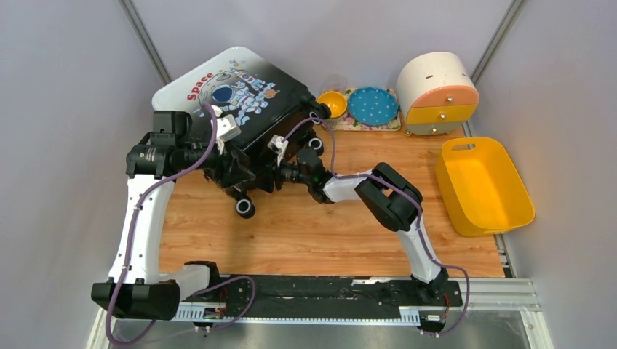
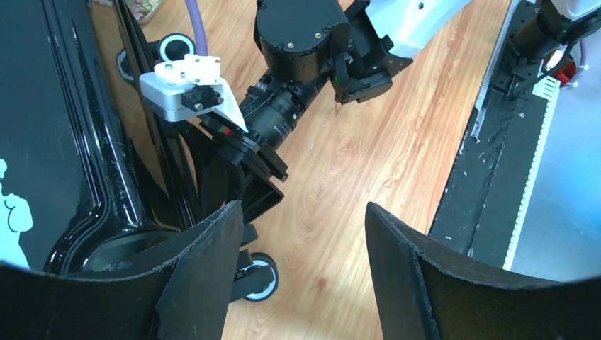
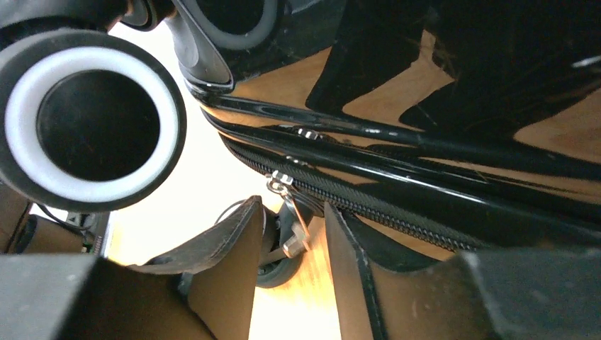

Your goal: Open, take out, and arrange the luggage

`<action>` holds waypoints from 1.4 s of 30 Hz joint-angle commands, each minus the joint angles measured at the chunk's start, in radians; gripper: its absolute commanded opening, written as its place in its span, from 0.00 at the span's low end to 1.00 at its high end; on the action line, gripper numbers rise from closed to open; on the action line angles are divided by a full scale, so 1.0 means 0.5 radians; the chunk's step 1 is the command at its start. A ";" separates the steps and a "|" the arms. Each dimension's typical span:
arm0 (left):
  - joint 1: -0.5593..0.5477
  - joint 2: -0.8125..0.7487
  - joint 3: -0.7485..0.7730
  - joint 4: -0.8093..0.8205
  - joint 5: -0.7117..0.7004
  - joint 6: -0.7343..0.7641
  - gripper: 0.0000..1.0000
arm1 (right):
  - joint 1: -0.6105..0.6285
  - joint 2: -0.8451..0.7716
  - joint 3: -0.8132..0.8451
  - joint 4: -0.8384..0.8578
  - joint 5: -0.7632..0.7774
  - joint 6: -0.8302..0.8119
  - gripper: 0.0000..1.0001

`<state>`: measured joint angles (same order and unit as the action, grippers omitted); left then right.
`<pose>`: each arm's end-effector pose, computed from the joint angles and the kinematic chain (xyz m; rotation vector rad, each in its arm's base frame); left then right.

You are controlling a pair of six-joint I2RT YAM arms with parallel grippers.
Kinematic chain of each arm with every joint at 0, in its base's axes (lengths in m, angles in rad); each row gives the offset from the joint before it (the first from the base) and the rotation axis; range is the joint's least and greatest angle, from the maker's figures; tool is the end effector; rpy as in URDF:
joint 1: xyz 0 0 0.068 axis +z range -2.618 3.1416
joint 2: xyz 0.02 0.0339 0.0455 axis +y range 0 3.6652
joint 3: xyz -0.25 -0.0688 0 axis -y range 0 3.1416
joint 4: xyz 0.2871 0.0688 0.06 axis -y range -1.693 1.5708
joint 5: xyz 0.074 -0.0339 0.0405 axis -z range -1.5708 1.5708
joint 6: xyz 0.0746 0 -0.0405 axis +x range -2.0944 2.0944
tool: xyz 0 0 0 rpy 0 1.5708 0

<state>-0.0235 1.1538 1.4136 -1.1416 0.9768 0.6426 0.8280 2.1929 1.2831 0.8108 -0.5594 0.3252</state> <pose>0.2529 -0.0678 0.3845 1.0572 1.8402 -0.8272 0.3265 0.4141 0.1133 -0.8903 1.6072 1.3060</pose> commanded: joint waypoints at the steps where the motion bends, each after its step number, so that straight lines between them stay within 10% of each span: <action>1: 0.010 -0.043 -0.029 0.142 0.041 -0.085 0.72 | 0.010 0.081 0.152 0.164 0.048 0.070 0.43; 10: 0.010 -0.068 -0.106 0.218 0.056 -0.150 0.72 | 0.038 0.149 0.219 0.213 0.048 0.120 0.38; 20: 0.010 -0.001 -0.029 0.090 -0.054 -0.104 0.72 | 0.001 0.011 0.094 0.133 0.134 0.083 0.00; 27: -0.039 0.141 0.084 0.142 -0.287 -0.233 0.62 | -0.030 -0.189 0.087 -0.299 0.278 -0.119 0.00; 42: -0.404 0.340 0.290 -0.702 -0.563 1.380 0.73 | -0.030 -0.385 -0.008 -0.591 0.551 -0.411 0.00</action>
<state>-0.2268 1.3163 1.5200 -1.2984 0.7113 1.0275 0.8333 2.0682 1.2804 0.5045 -0.3717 0.1753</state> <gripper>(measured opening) 0.722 0.152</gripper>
